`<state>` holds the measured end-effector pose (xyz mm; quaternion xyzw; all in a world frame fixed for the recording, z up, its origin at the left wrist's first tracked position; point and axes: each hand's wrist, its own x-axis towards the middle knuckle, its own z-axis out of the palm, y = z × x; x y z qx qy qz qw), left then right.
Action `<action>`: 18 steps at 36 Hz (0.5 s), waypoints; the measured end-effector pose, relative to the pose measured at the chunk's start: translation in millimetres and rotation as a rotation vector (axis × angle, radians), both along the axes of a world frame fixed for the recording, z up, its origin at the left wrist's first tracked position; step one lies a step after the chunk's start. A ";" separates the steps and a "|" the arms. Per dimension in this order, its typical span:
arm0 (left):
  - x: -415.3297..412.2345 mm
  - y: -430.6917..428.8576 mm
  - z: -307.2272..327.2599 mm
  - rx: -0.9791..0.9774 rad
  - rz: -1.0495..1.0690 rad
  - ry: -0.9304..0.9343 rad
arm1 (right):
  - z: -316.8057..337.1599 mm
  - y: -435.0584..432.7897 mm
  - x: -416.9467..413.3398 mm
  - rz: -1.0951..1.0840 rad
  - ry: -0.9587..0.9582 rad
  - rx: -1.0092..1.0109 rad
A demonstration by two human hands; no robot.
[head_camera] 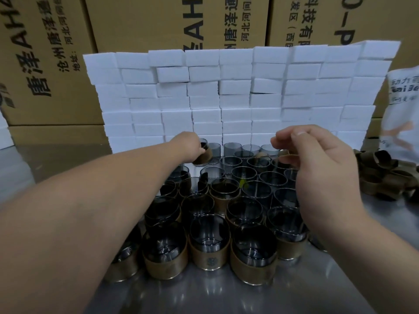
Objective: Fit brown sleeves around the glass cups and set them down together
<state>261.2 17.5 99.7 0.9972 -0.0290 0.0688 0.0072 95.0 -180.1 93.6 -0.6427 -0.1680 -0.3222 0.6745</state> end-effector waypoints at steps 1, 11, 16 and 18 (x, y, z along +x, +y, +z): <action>2.0 1.2 -2.0 0.013 0.002 0.023 | 1.2 -1.7 0.3 -0.006 0.001 0.007; 15.4 17.1 -26.8 0.004 -0.139 0.177 | 10.9 -10.4 15.7 -0.020 0.064 0.140; 14.9 17.1 -16.0 -0.112 -0.129 0.200 | 8.6 -14.4 29.0 -0.054 0.108 0.103; 15.7 20.8 -9.0 -0.109 -0.056 0.137 | 8.3 -19.9 36.5 -0.091 0.128 0.020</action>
